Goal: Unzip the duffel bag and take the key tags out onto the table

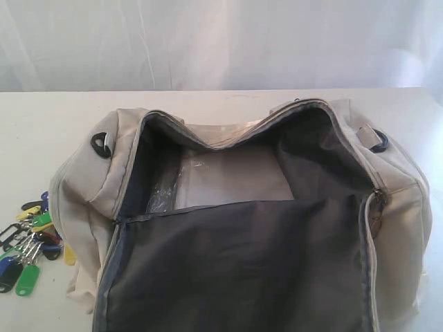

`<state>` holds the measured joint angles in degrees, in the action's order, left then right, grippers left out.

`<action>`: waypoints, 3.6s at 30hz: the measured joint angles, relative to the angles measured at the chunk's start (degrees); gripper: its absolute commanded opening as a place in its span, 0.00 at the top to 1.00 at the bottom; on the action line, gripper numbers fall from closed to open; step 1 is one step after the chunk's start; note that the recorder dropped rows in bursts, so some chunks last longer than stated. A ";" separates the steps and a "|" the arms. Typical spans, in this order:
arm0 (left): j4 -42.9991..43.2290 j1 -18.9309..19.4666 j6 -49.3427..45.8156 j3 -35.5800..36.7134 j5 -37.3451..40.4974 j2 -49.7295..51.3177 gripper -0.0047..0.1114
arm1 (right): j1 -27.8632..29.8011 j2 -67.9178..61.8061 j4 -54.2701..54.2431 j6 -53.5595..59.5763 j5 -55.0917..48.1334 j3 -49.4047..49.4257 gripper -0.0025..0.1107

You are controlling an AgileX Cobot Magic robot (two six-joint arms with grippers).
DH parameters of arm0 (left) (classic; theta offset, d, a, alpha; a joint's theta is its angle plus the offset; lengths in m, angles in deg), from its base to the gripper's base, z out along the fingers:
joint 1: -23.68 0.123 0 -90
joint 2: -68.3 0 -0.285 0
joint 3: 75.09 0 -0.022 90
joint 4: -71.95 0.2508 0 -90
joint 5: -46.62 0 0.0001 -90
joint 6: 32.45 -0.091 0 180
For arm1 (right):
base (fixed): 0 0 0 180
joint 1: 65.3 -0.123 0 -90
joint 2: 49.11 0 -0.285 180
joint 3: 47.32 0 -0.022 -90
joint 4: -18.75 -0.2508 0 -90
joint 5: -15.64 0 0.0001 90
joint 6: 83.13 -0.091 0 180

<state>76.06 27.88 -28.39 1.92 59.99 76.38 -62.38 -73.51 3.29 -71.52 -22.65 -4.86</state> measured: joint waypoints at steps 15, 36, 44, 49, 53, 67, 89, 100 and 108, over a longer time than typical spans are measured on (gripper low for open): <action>0.00 0.00 0.00 0.00 -0.13 -0.07 0.96 | 2.74 15.65 -0.01 0.65 3.16 10.66 0.98; 0.08 0.00 0.00 0.00 -0.13 -0.07 0.96 | 2.74 16.26 13.42 0.41 19.73 34.49 0.98; 0.08 0.00 0.00 0.00 -0.13 -0.07 0.96 | 2.74 16.26 16.92 -6.39 19.73 34.49 0.98; 0.08 0.00 0.00 0.00 -0.13 -0.07 0.96 | 2.74 16.26 17.89 -11.61 19.73 34.49 0.98; 0.08 0.00 0.00 0.00 -0.13 -0.07 0.96 | 2.74 16.26 17.89 -11.61 19.73 34.49 0.98; 0.08 0.00 0.00 0.00 -0.13 -0.07 0.96 | -0.48 16.26 17.89 -11.61 19.73 34.49 0.98; 0.08 0.00 0.00 0.00 -0.13 -0.07 0.96 | -0.60 16.26 17.89 -11.61 19.73 34.49 0.98; 0.08 0.00 -0.08 0.00 -0.13 -0.07 0.96 | -0.60 16.26 17.89 -11.61 19.73 34.49 0.98; -0.39 0.00 0.17 0.00 -0.13 -0.07 0.96 | -0.60 16.26 17.89 -11.61 19.73 34.49 0.98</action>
<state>75.67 27.88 -28.22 1.92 59.86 76.31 -62.98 -57.25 21.18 -83.13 -2.91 29.63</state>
